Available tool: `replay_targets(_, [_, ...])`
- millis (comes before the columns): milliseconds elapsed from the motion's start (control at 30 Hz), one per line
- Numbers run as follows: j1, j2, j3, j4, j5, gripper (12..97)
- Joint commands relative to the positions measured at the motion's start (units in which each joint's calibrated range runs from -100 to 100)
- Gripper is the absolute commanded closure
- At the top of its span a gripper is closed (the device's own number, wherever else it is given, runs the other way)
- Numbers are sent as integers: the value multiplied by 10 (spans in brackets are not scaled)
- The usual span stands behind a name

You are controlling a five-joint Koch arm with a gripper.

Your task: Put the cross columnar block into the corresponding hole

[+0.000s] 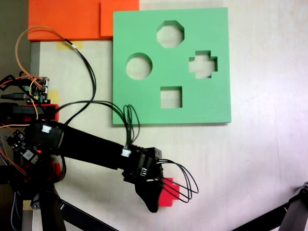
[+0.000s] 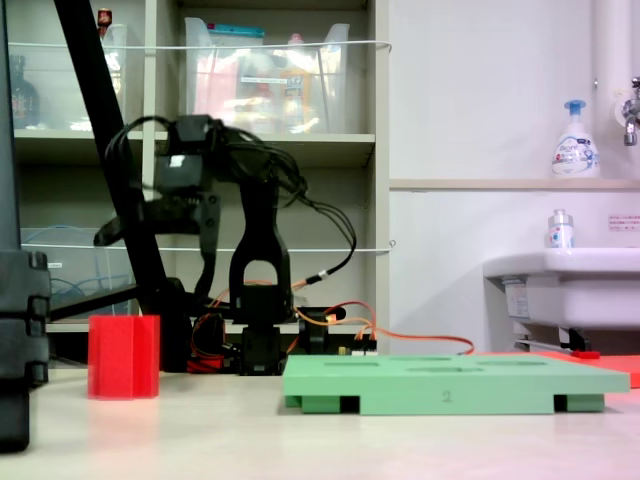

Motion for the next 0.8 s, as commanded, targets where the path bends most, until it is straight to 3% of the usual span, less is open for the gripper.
replay_targets(0, [-5, 28, 42, -13, -5, 195])
replay_targets(600, [-34, 254, 112, 38, -7, 203])
replay_targets(633, [-35, 261, 112, 40, -7, 209])
replay_targets(733, [-37, 284, 112, 42, -8, 343])
replay_targets(767, [-37, 289, 112, 42, -8, 346])
